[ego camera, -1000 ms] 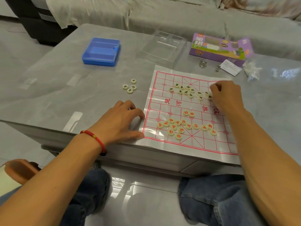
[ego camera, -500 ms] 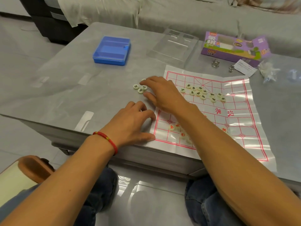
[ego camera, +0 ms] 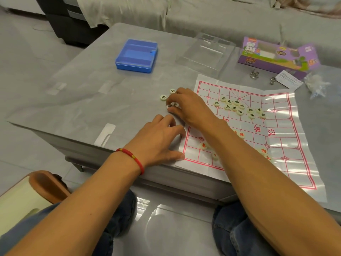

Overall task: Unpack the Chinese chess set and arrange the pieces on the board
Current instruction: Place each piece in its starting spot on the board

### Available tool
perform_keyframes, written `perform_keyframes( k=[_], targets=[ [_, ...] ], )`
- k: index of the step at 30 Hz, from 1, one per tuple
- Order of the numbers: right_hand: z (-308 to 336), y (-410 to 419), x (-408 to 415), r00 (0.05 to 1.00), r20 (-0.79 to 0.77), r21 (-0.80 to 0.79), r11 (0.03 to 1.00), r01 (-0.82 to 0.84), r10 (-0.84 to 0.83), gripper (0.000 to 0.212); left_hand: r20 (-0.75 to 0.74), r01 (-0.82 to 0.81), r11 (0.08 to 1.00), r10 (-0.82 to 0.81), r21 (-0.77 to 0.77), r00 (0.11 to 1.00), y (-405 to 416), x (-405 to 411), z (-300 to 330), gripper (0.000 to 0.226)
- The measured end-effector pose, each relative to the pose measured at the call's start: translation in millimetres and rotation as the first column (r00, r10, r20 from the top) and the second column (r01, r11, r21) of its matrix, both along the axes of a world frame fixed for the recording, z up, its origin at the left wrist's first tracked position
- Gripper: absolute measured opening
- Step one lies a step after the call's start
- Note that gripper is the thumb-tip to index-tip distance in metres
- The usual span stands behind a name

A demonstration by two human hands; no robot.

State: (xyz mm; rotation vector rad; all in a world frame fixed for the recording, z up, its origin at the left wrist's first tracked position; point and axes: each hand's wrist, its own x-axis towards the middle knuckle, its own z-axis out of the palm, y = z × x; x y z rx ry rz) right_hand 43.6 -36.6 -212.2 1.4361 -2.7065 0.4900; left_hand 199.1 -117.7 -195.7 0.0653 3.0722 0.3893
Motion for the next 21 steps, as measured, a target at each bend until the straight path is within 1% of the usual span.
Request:
perform_keyframes(
  k=[4, 8, 10, 12, 15, 17, 19, 21],
  targets=[
    [2.5, 3.0, -0.6, 0.997, 0.069, -0.001, 1.000, 0.024, -0.024, 0.025, 0.012, -0.006, 1.000, 0.006, -0.004, 1.000, 0.2, -0.1, 0.5, 0.061],
    [13.0, 20.1, -3.4, 0.998, 0.061, -0.015, 0.999, 0.032, -0.031, 0.026, 0.012, 0.000, 1.000, -0.001, 0.005, 1.000, -0.8, -0.3, 0.3, 0.061],
    [23.4, 38.3, -11.9, 0.995, 0.051, -0.067, 0.994, 0.090, -0.087, 0.026, 0.015, -0.002, 1.000, 0.002, 0.025, 1.000, -1.7, -0.2, 0.3, 0.061],
    [31.6, 63.9, -23.9, 0.977, 0.071, -0.112, 0.972, 0.207, -0.200, 0.027, 0.014, -0.002, 0.999, 0.001, 0.050, 1.000, -2.7, 0.2, 0.2, 0.060],
    [31.9, 114.8, -43.7, 0.919, 0.086, -0.123, 0.911, 0.394, -0.386, 0.027, 0.026, -0.005, 0.998, 0.004, 0.056, 1.000, -2.2, 0.3, 0.6, 0.060],
    [28.5, 149.3, -53.5, 0.858, 0.096, -0.166, 0.842, 0.513, -0.504, 0.026, 0.037, -0.010, 0.999, 0.009, 0.048, 0.999, -0.9, 0.1, 1.0, 0.061],
    [24.6, 179.5, -59.3, 0.784, 0.138, -0.199, 0.759, 0.621, -0.605, 0.025, 0.042, -0.012, 0.999, 0.010, 0.041, 0.999, -0.2, -0.1, 1.9, 0.062],
    [19.9, 202.3, -62.0, 0.716, 0.176, -0.182, 0.692, 0.699, -0.676, 0.023, 0.046, -0.012, 0.999, 0.010, 0.041, 0.999, -0.4, -0.3, 2.8, 0.061]
  ],
)
